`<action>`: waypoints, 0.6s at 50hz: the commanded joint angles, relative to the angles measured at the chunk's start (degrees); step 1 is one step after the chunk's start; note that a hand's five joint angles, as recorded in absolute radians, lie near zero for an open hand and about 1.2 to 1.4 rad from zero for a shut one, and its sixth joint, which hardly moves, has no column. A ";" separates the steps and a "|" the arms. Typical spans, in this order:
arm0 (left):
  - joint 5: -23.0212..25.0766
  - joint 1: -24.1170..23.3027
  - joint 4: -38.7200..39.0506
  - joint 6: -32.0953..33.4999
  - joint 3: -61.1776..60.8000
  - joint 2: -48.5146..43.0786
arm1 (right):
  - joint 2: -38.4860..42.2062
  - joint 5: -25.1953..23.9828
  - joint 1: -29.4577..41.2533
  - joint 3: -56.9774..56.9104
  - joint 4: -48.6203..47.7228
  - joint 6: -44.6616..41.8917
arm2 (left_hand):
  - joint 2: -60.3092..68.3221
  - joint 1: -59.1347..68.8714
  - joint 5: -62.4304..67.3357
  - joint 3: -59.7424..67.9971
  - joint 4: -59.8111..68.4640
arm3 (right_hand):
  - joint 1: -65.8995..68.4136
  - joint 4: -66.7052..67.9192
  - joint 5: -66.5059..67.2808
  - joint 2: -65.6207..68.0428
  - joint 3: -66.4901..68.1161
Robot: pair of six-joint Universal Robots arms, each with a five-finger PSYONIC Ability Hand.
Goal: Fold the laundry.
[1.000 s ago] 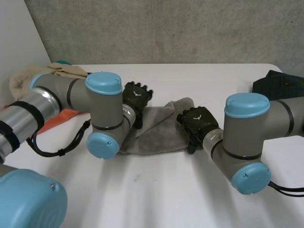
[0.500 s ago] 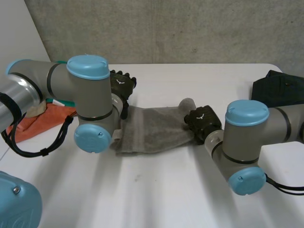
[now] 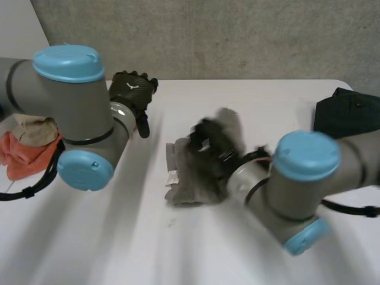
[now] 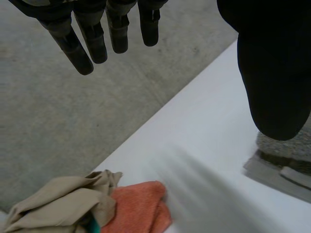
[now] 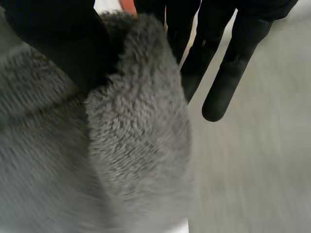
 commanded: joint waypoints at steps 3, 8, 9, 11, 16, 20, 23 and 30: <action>-0.02 2.95 1.87 -1.65 -3.64 4.21 | 4.72 -10.55 1.91 -1.43 -0.17 -5.27 | -1.81 -0.92 -2.83 -2.10 -1.57 | -50.93 -58.34 -57.78 -56.31 -57.71; 0.15 3.30 3.46 -1.65 -2.94 5.01 | 1.30 -5.19 0.15 -2.23 0.09 13.33 | -1.81 -0.92 -2.83 -2.10 -1.57 | -50.93 -58.34 -57.78 -56.31 -57.71; 0.24 3.22 3.63 -1.65 -2.50 5.01 | 0.07 -3.79 -0.11 -2.31 0.36 18.16 | -1.81 -0.92 -2.83 -2.10 -1.57 | -50.93 -58.34 -57.78 -56.31 -57.71; 0.85 2.78 3.90 -1.74 -1.36 4.75 | -4.13 1.90 -1.77 -2.67 1.32 32.26 | -1.81 -0.92 -2.83 -2.10 -1.57 | -50.93 -58.34 -57.78 -56.31 -57.71; 3.49 0.32 3.99 -2.61 1.28 3.43 | -7.15 8.53 -6.00 -4.86 8.52 49.74 | -1.81 -0.92 -2.83 -2.10 -1.57 | -50.93 -58.34 -57.78 -56.31 -57.71; 4.63 -2.05 3.37 -3.75 3.30 2.02 | -5.83 7.92 -8.02 -10.47 19.49 53.98 | -1.81 -0.92 -2.83 -2.10 -1.57 | -50.93 -58.34 -57.78 -56.31 -57.71; 4.81 -3.99 1.62 -5.34 3.92 1.06 | -2.59 7.13 -8.81 -17.24 29.25 54.68 | -1.81 -0.92 -2.83 -2.10 -1.57 | -50.93 -58.34 -57.78 -56.31 -57.71; 5.07 -5.93 -4.09 -7.88 4.27 -3.07 | 6.63 5.55 -8.90 -34.01 46.65 59.42 | -1.81 -0.92 -2.83 -2.10 -1.57 | -50.93 -58.34 -57.78 -56.31 -57.71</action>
